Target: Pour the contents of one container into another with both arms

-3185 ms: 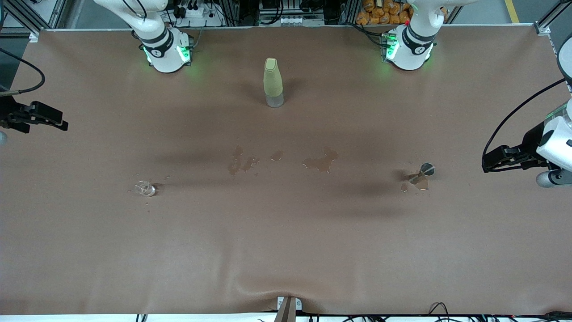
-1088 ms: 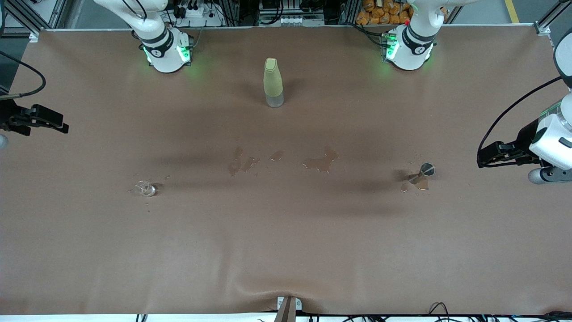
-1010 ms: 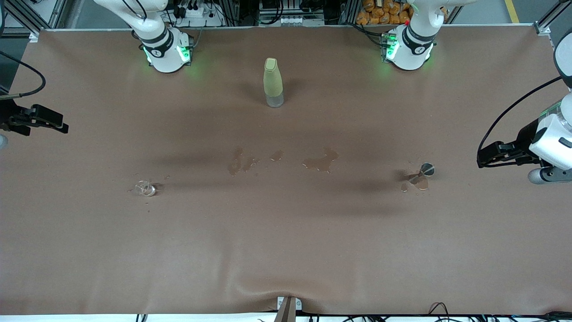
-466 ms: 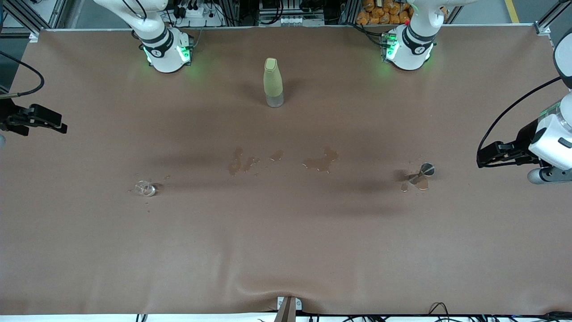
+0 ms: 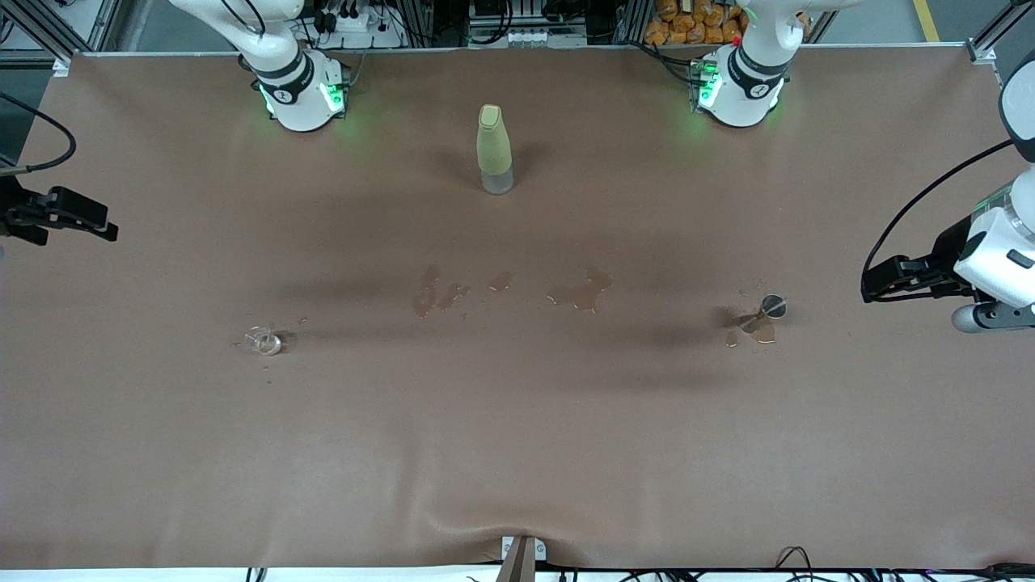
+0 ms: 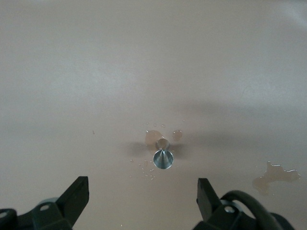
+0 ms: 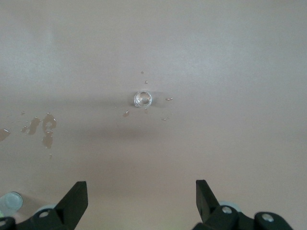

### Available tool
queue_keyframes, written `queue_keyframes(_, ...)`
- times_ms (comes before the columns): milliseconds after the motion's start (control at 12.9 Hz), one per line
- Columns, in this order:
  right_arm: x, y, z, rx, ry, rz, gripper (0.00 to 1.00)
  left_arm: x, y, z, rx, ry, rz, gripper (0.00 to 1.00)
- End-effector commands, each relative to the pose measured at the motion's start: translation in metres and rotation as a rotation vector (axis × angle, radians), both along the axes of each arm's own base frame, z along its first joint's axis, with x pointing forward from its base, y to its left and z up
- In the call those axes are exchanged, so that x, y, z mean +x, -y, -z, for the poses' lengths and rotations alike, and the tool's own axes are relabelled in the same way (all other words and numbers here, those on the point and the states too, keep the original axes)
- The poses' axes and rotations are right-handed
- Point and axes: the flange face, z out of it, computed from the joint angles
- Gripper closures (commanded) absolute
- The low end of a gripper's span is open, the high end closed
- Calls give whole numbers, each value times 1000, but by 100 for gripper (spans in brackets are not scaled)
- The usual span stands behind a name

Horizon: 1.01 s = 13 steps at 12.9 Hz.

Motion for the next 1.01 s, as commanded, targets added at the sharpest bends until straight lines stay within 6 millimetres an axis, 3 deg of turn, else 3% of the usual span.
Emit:
queue_keyframes(0, 2, -6, -7, -22, 6, -10, 0, -11, 0, -6, 4, 10, -16, 0)
queue_keyframes(233, -3, -1, -13, -30, 11, -18, 0, -10, -1, -5, 4, 9, -17, 0)
queue_keyframes(388, -6, 12, -16, -26, 15, -101, 0, -10, 0, -4, 4, 7, -14, 0)
queue_keyframes(777, -16, 44, -28, -26, 34, -115, 0, -7, 3, -2, 6, 6, 6, 0)
queue_keyframes(932, -19, 62, -24, -19, 29, -243, 0, -7, 4, -4, 5, 9, 6, 0)
